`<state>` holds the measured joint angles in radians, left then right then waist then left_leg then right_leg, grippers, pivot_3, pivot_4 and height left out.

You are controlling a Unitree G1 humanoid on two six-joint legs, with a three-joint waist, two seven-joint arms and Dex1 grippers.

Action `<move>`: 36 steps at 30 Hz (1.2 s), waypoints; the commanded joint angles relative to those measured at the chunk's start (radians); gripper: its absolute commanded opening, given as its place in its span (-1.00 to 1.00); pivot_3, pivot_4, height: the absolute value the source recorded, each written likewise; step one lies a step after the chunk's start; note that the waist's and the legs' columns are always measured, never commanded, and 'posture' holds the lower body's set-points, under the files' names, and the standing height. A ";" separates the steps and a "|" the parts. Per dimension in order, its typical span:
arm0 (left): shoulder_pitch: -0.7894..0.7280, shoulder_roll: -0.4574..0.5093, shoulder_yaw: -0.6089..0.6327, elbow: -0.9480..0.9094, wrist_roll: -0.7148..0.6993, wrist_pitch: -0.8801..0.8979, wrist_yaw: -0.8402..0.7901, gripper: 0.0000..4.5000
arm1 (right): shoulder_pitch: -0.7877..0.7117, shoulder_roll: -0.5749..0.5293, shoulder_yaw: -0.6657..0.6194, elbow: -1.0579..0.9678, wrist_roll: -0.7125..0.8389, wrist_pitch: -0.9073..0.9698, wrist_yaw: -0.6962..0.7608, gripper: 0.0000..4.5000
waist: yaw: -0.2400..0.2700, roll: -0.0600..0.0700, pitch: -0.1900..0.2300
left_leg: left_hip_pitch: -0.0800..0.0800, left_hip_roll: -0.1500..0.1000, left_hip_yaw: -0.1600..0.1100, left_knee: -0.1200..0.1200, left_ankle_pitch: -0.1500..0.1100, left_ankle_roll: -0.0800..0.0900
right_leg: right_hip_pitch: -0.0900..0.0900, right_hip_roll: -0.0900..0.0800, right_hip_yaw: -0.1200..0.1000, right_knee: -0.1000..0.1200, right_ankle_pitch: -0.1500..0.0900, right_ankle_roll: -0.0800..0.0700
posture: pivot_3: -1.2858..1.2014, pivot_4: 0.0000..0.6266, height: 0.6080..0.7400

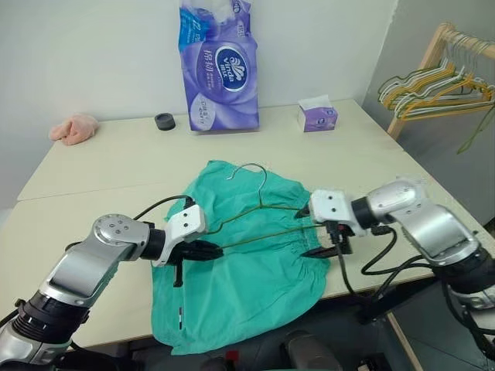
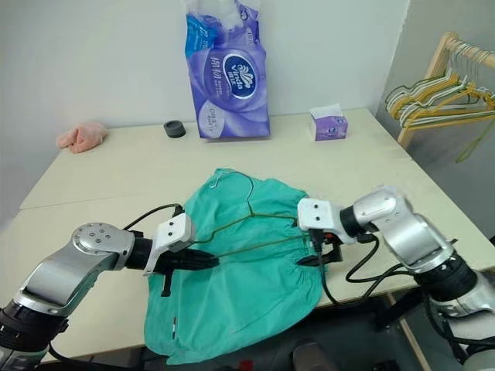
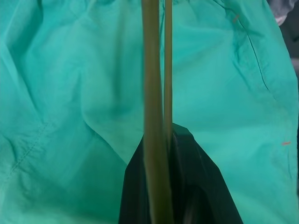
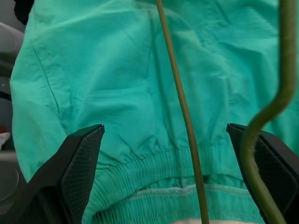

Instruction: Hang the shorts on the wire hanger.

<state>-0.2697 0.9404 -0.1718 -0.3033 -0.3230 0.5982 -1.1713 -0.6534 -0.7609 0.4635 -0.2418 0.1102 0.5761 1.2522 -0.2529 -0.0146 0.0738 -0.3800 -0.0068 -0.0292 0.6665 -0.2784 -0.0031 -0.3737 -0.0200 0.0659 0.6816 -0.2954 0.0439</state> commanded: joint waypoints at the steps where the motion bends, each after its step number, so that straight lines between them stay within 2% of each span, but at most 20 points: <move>1: -0.014 0.020 -0.004 -0.029 0.022 -0.025 -0.009 -1.00 | -0.053 0.019 0.010 0.010 -0.029 0.000 -0.002 0.91 | 0.000 0.000 0.000 | 0.000 0.000 0.000 0.000 0.000 0.000 | 0.000 0.000 0.000 0.000 0.000 0.000 | -0.18 -0.91 1.00; 4: -0.013 0.021 -0.003 -0.034 0.031 -0.026 -0.008 -1.00 | -0.063 0.033 0.028 0.030 -0.044 -0.002 -0.001 0.56 | 0.000 0.000 0.000 | 0.000 0.000 0.000 0.000 0.000 0.000 | 0.000 0.000 0.000 0.000 0.000 0.000 | -0.18 -0.92 1.00; 14: -0.001 0.023 0.000 -0.058 0.048 -0.026 -0.003 -1.00 | -0.063 0.054 0.052 0.056 -0.070 0.025 0.000 -0.98 | 0.001 0.000 0.000 | 0.000 0.000 -0.001 0.000 0.000 0.000 | 0.000 0.000 0.000 0.000 0.000 0.000 | -0.17 -0.93 1.00; 21: -0.001 0.007 0.019 -0.072 0.031 -0.007 0.010 -1.00 | -0.058 0.067 0.049 0.083 -0.083 0.041 -0.010 -0.98 | 0.001 0.000 0.000 | 0.000 0.000 -0.001 0.000 0.000 0.000 | 0.000 0.000 -0.001 0.000 0.000 0.000 | -0.17 -0.93 1.00; 24: -0.018 -0.041 0.048 -0.031 0.026 -0.019 0.054 -0.68 | -0.051 0.065 0.030 0.087 -0.071 0.057 -0.012 -1.00 | 0.002 0.000 0.000 | 0.000 0.000 -0.001 0.000 0.000 0.000 | 0.000 0.000 -0.001 0.000 0.000 0.000 | -0.17 -0.93 1.00; 27: -0.022 -0.073 0.077 -0.005 0.025 -0.030 0.091 -0.26 | -0.046 0.060 0.018 0.083 -0.060 0.072 -0.013 -1.00 | 0.002 -0.001 -0.001 | 0.000 0.000 -0.001 0.001 0.000 0.000 | 0.000 0.000 -0.001 0.000 0.000 0.000 | -0.17 -0.94 1.00; 31: -0.022 -0.144 0.195 0.039 -0.053 0.007 0.162 0.27 | -0.030 0.044 -0.011 0.065 -0.030 0.117 -0.014 -1.00 | 0.001 -0.001 -0.001 | -0.001 0.000 -0.002 0.001 0.000 0.000 | 0.000 0.000 -0.002 0.001 0.000 0.000 | -0.18 -0.93 1.00; 36: 0.016 -0.140 0.278 0.063 -0.099 0.028 0.174 0.27 | -0.014 0.029 -0.046 0.049 0.003 0.168 -0.022 -1.00 | -0.001 -0.001 -0.001 | -0.001 0.000 -0.002 0.001 0.000 0.000 | 0.000 0.000 -0.002 0.001 0.000 0.000 | -0.18 -0.93 1.00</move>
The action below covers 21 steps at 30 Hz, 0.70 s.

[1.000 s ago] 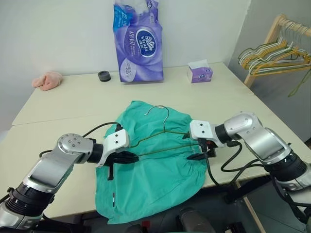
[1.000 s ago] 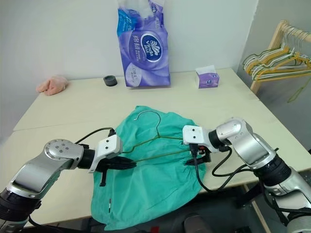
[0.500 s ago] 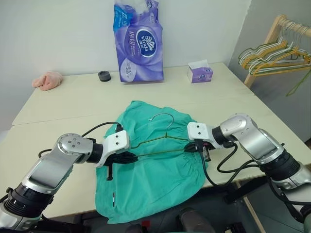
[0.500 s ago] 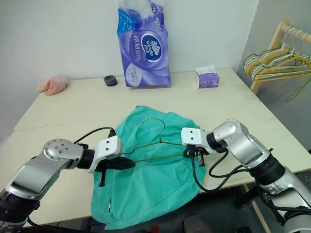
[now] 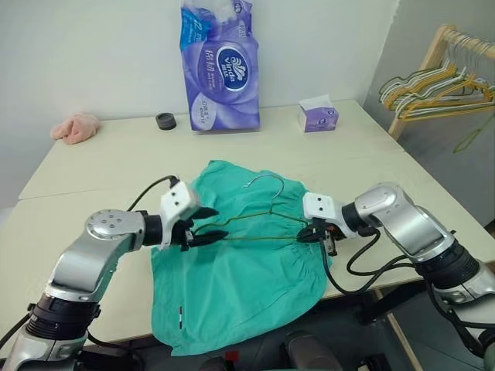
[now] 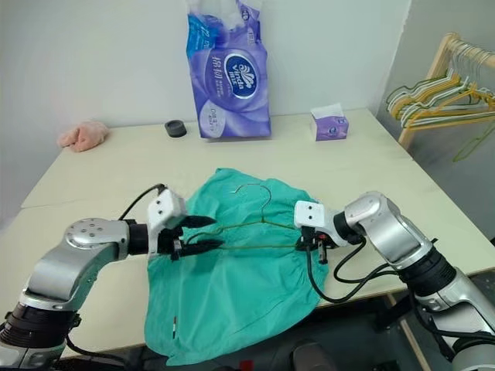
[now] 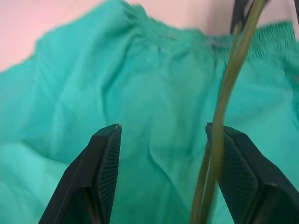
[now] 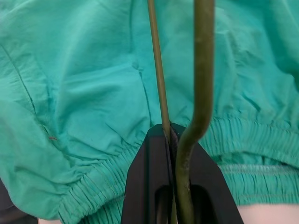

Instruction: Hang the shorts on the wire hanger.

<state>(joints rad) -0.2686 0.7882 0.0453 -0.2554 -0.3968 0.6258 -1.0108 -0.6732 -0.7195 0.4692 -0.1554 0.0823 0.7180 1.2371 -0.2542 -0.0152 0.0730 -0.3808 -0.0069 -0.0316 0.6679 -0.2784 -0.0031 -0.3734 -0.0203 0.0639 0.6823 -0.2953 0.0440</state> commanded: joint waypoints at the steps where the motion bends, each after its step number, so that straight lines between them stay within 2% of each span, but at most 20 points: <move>1: 0.021 0.013 0.084 0.032 -0.024 -0.013 0.021 0.27 | 0.013 -0.021 -0.063 -0.042 0.041 0.041 -0.008 -1.00 | 0.000 0.000 0.000 | 0.000 0.000 0.000 0.000 0.000 0.000 | 0.000 0.000 0.000 0.000 0.000 0.000 | -0.19 -0.92 1.00; 5: 0.026 0.010 0.190 0.152 -0.030 -0.041 0.075 0.27 | 0.079 -0.101 -0.172 -0.052 0.106 0.129 -0.010 -1.00 | 0.005 0.000 0.000 | -0.001 0.000 -0.002 0.001 0.000 0.000 | 0.000 0.000 -0.002 0.000 0.000 0.000 | -0.19 -0.92 1.00; 9: 0.071 -0.005 0.201 0.131 -0.071 -0.015 0.060 0.27 | 0.157 -0.156 -0.282 -0.057 0.171 0.235 -0.044 -1.00 | 0.004 0.000 -0.001 | -0.001 -0.001 -0.002 0.001 0.000 0.000 | 0.001 -0.001 -0.002 0.000 0.000 0.000 | -0.20 -0.90 1.00; 12: 0.107 -0.011 0.193 0.083 -0.135 0.032 0.025 0.52 | 0.239 -0.190 -0.365 -0.054 0.207 0.302 -0.081 -1.00 | 0.004 0.000 -0.001 | -0.001 0.000 -0.002 0.001 0.000 0.000 | 0.001 -0.001 -0.002 -0.001 0.000 0.000 | -0.21 -0.89 1.00; 16: 0.125 -0.010 0.156 0.038 -0.141 0.011 -0.002 0.99 | 0.352 -0.231 -0.460 -0.065 0.252 0.367 -0.124 -1.00 | 0.003 0.000 0.000 | -0.002 -0.001 -0.002 0.001 0.000 0.000 | 0.001 -0.001 -0.002 0.000 0.000 0.000 | -0.23 -0.87 1.00; 21: 0.140 0.008 0.118 0.004 -0.147 0.000 -0.048 0.99 | 0.479 -0.288 -0.576 -0.067 0.311 0.426 -0.143 -1.00 | -0.002 0.001 0.000 | 0.000 0.000 0.000 0.002 0.000 0.000 | 0.002 0.001 0.000 0.000 0.000 0.000 | -0.24 -0.84 1.00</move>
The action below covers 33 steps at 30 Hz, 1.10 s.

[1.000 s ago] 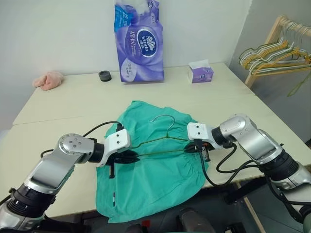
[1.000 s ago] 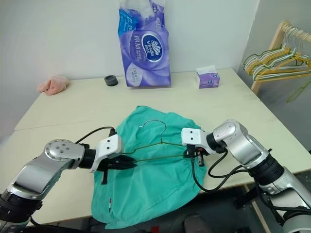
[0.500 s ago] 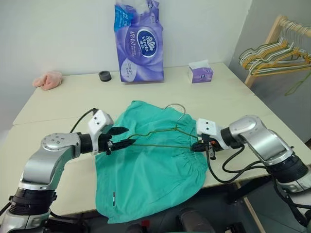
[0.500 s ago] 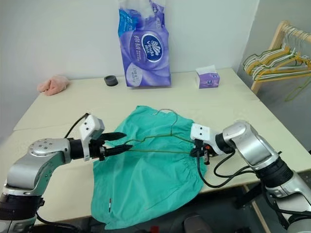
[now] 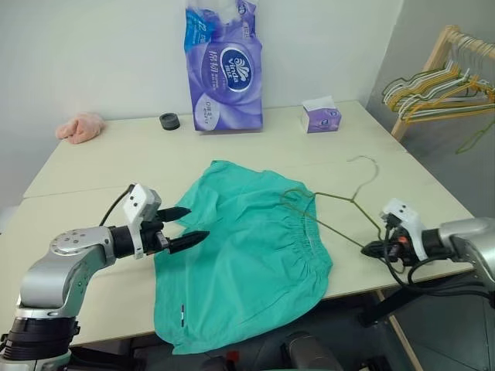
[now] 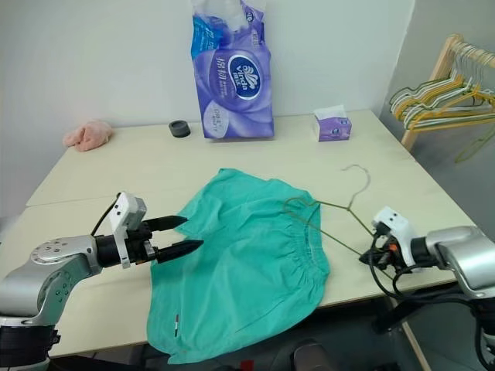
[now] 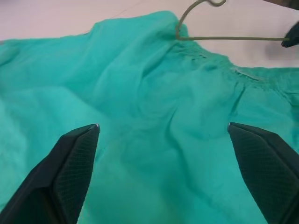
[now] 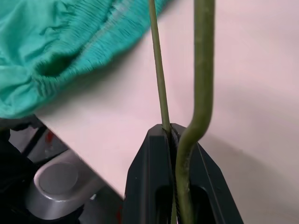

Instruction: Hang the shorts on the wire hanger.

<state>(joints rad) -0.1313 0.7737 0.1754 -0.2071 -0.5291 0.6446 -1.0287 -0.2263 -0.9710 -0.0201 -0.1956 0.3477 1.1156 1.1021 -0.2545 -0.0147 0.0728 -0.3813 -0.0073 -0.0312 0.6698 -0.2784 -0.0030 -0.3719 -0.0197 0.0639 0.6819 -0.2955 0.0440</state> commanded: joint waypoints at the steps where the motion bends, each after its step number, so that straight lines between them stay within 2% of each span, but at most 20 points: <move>1: 0.008 0.025 -0.018 -0.050 -0.013 -0.021 -0.037 0.99 | 0.057 -0.046 -0.106 -0.031 0.058 0.038 -0.008 -1.00 | -0.005 0.000 0.000 | 0.000 0.000 0.001 0.000 0.000 0.000 | 0.000 0.000 0.001 0.000 0.000 0.000 | -0.24 -0.84 1.00; 7: 0.011 0.031 -0.027 -0.055 -0.008 -0.020 -0.043 0.99 | 0.157 -0.063 -0.149 -0.067 0.124 0.096 -0.031 -1.00 | -0.026 0.000 0.000 | 0.001 0.001 0.005 0.000 0.000 0.000 | 0.000 0.002 0.005 0.000 -0.003 0.005 | -0.25 -0.84 1.00; 12: 0.005 0.039 -0.031 -0.048 -0.001 -0.029 -0.045 0.99 | 0.069 -0.005 -0.098 -0.029 0.173 0.193 -0.084 -1.00 | -0.047 0.000 0.001 | 0.001 0.001 0.006 0.000 0.000 0.000 | 0.000 0.003 0.006 -0.001 -0.003 0.005 | -0.25 -0.82 1.00; 20: 0.039 0.045 0.004 -0.062 -0.036 -0.020 -0.046 0.99 | -0.079 0.035 0.003 0.067 0.213 0.262 -0.111 -1.00 | -0.052 -0.001 0.001 | 0.001 0.001 0.006 -0.002 0.000 0.000 | -0.001 0.002 0.007 -0.002 -0.003 0.005 | -0.24 -0.83 1.00; 29: 0.094 0.015 -0.022 -0.112 0.060 -0.200 0.004 0.99 | -0.177 0.100 0.040 0.143 0.245 0.341 -0.145 -1.00 | -0.049 -0.001 0.001 | 0.001 0.001 0.006 -0.002 0.000 0.000 | -0.001 0.002 0.006 -0.002 -0.003 0.005 | -0.22 -0.84 1.00; 33: 0.169 0.035 -0.046 -0.126 0.121 -0.281 -0.019 0.99 | -0.137 0.052 0.028 0.140 0.271 0.357 -0.127 -1.00 | -0.048 -0.001 0.001 | 0.001 0.001 0.006 -0.003 0.000 0.000 | -0.001 0.002 0.007 -0.002 -0.003 0.005 | -0.21 -0.84 1.00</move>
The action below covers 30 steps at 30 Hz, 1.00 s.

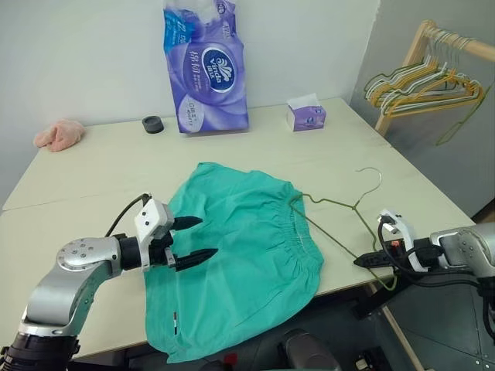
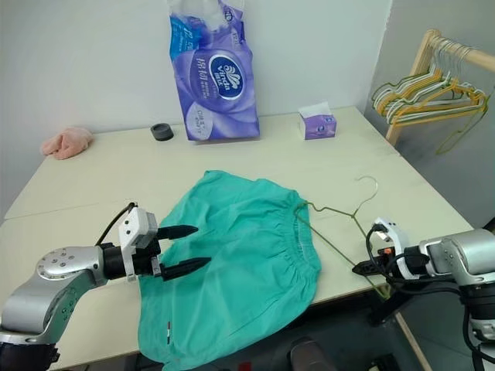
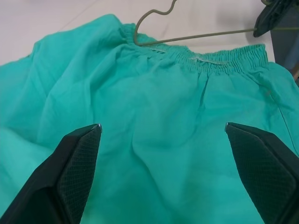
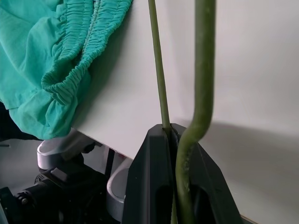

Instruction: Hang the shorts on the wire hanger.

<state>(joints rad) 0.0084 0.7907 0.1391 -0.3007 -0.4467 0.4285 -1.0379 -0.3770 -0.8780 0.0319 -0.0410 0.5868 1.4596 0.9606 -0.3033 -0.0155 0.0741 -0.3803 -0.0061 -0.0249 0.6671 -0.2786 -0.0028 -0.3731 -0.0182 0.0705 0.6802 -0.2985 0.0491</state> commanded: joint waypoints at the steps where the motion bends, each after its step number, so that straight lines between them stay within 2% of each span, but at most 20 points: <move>1: 0.040 0.017 -0.012 -0.033 0.047 -0.080 -0.010 0.99 | 0.024 -0.048 -0.026 -0.019 0.041 0.017 0.015 -1.00 | 0.003 0.000 0.000 | 0.000 0.000 0.000 0.000 0.000 0.000 | 0.000 0.000 0.000 0.000 0.000 0.000 | -0.20 -0.84 1.00; 19: 0.098 0.012 -0.046 -0.020 0.102 -0.179 -0.006 0.99 | -0.028 0.066 -0.157 0.083 0.103 0.150 -0.118 -1.00 | 0.034 0.000 0.000 | 0.000 0.000 0.000 -0.001 0.000 0.000 | 0.000 0.000 0.000 0.000 0.000 0.000 | -0.18 -0.85 1.00; 26: 0.103 0.019 -0.045 -0.038 0.100 -0.170 -0.002 0.99 | 0.013 0.072 -0.200 0.099 0.194 0.155 -0.157 -1.00 | 0.051 0.000 0.000 | 0.000 0.000 0.001 -0.001 0.000 0.000 | 0.000 0.000 0.000 0.000 0.000 0.000 | -0.18 -0.85 1.00; 30: 0.098 0.025 -0.046 -0.053 0.095 -0.155 0.000 0.99 | 0.084 0.005 -0.185 0.030 0.285 0.155 -0.112 -1.00 | 0.055 0.001 0.000 | 0.000 0.000 0.001 -0.001 0.000 0.000 | 0.000 0.000 0.000 0.000 0.000 0.000 | -0.18 -0.85 1.00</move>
<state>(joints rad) 0.1187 0.8006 0.0819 -0.3160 -0.3478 0.2768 -1.0380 -0.3071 -0.8405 -0.1393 0.0354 0.8141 1.6070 0.8220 -0.2485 -0.0149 0.0744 -0.3802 -0.0061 -0.0242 0.6663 -0.2785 -0.0024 -0.3732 -0.0180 0.0704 0.6799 -0.2987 0.0493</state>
